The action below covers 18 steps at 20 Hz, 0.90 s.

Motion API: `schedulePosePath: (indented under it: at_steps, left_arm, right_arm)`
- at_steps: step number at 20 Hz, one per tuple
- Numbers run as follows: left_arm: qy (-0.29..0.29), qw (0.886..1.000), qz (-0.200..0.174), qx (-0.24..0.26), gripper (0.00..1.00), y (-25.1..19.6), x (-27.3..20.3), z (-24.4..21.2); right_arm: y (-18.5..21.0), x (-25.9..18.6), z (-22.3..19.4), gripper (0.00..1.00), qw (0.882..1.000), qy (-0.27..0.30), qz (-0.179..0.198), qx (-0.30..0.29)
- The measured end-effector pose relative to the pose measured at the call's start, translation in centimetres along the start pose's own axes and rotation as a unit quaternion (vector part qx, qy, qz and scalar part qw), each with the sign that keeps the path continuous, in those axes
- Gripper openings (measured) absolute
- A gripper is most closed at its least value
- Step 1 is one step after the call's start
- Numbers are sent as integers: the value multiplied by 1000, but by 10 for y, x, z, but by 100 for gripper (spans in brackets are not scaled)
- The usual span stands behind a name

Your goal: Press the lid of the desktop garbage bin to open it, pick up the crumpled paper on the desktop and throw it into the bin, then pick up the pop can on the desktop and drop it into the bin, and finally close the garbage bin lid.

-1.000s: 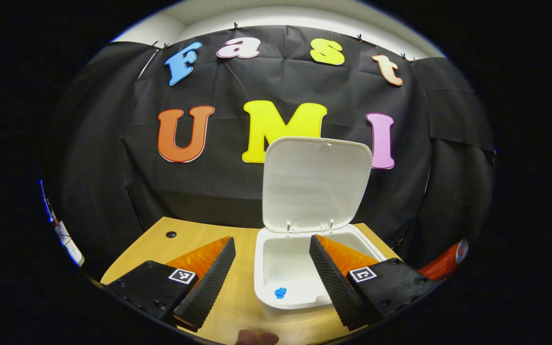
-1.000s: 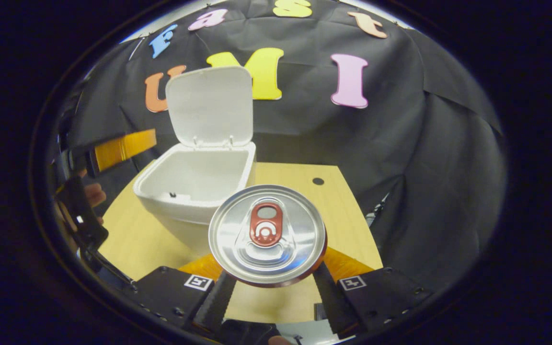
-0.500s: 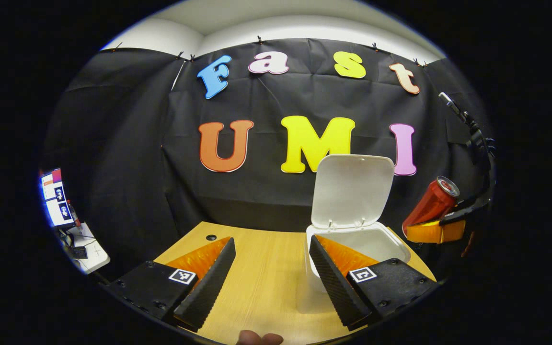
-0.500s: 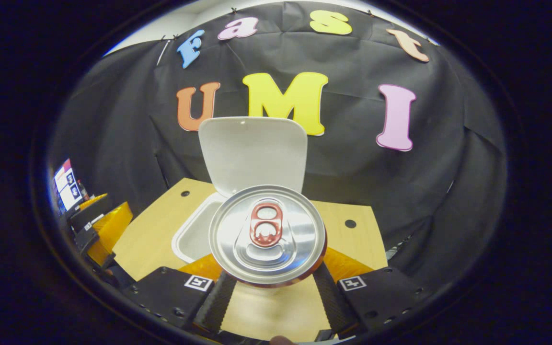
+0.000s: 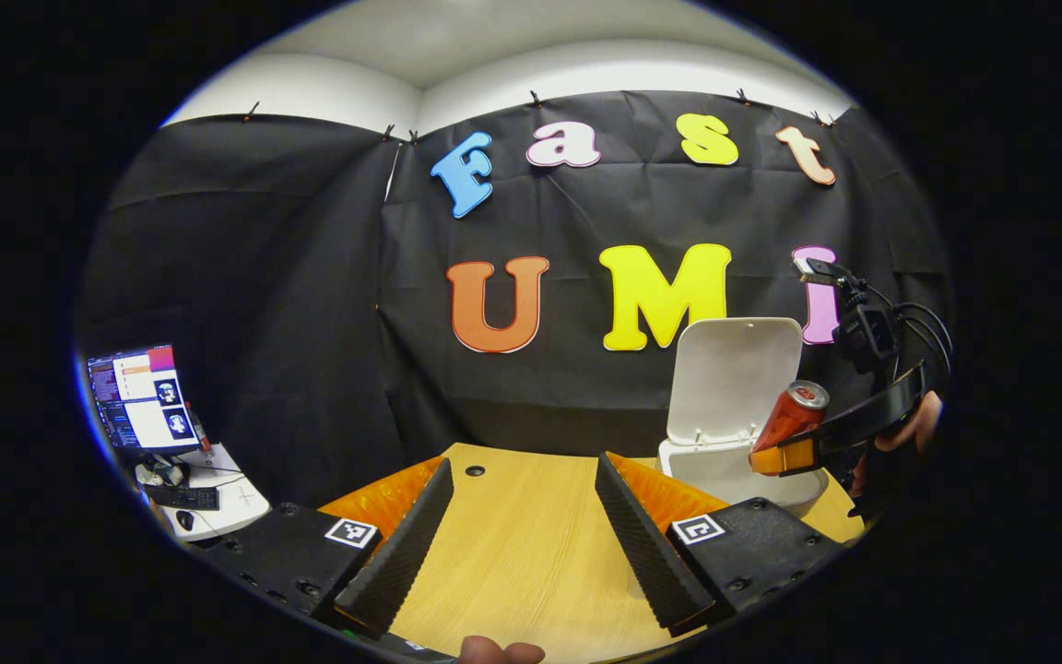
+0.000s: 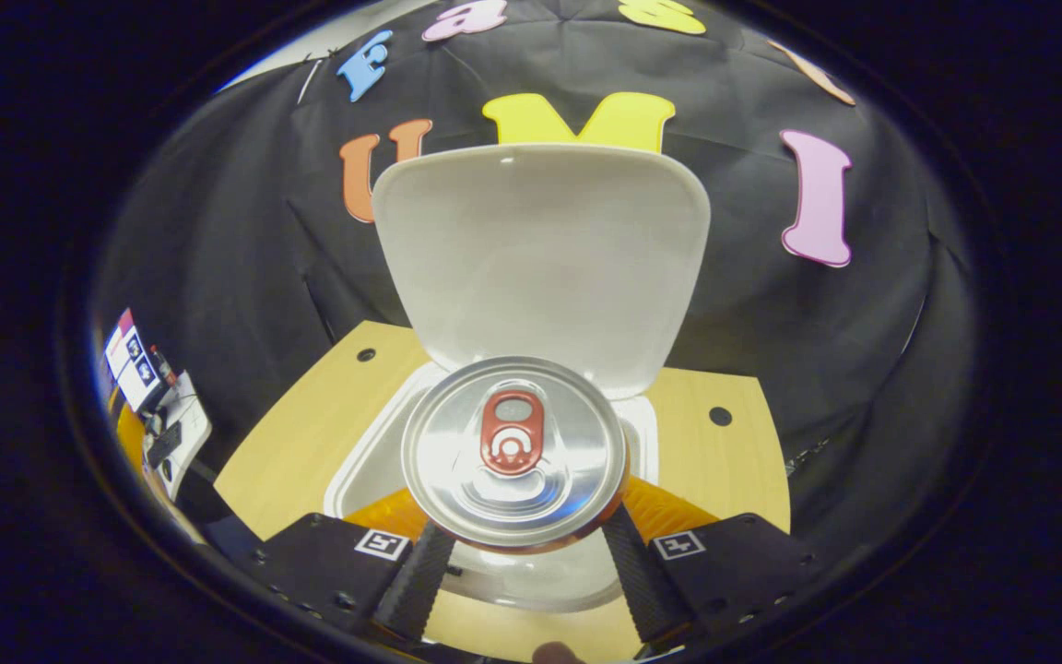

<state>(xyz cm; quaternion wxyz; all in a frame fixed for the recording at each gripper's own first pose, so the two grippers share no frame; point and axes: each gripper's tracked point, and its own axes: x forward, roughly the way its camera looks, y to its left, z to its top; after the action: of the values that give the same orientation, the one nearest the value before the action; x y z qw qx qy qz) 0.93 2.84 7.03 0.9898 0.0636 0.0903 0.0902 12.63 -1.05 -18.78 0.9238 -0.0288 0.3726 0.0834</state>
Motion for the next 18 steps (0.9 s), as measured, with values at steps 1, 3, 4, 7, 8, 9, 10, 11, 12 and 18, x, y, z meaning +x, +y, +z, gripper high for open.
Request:
schedulePosePath:
  at_steps: [1,3,4,7,8,9,10,11,12,18]
  left_arm:
    - [2,1000,4,2,100,3,-3,-2]
    - [8,1000,7,4,100,8,-8,-7]
    - [8,1000,9,5,100,9,-10,-6]
    - [3,1000,16,15,100,12,-11,-2]
    - [4,1000,18,18,99,13,-10,-4]
    - [5,1000,19,17,100,13,-10,-6]
    - [9,1000,18,15,100,12,-10,-7]
    - [12,1000,16,13,100,10,-10,-9]
    - [13,1000,15,13,100,9,-11,-10]
    - [22,1000,5,22,100,1,-7,-20]
  right_arm:
    - [1,7,-4,81,1000,8,-3,-4]
    - [6,19,-12,81,1000,25,-2,-6]
    - [7,23,-16,82,1000,31,-1,-3]
    - [8,29,-19,82,999,37,0,0]
    - [9,30,-20,82,999,39,0,-1]
    - [9,32,-20,82,999,42,-2,-2]
    - [8,31,-18,82,999,43,-4,-3]
    - [6,32,-18,82,999,41,-8,-3]
    - [5,32,-17,83,999,39,-11,-1]
    - [-18,17,-2,98,999,-14,-34,35]
